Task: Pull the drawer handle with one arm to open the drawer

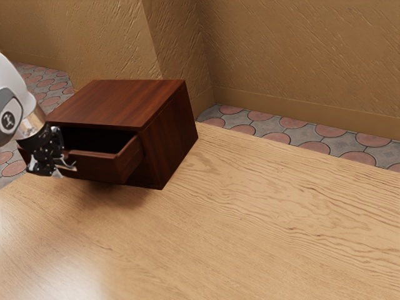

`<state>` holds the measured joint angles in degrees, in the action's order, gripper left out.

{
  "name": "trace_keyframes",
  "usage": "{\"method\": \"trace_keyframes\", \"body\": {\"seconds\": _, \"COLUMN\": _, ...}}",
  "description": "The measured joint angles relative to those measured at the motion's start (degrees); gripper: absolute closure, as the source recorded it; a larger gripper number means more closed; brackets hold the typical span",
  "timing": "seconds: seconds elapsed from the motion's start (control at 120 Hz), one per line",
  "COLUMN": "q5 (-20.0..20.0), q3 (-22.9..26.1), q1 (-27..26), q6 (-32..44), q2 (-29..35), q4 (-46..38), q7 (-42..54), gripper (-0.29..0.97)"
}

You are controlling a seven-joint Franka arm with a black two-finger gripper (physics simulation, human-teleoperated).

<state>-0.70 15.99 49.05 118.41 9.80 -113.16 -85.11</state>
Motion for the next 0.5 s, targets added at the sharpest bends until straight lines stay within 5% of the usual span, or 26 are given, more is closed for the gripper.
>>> {"method": "trace_keyframes", "body": {"seconds": 0.5, "q5": 0.3, "q3": 0.0, "q1": 0.9, "q6": 2.3, "q2": 3.5, "q4": -4.3, "q7": 0.0, "gripper": 0.58}}
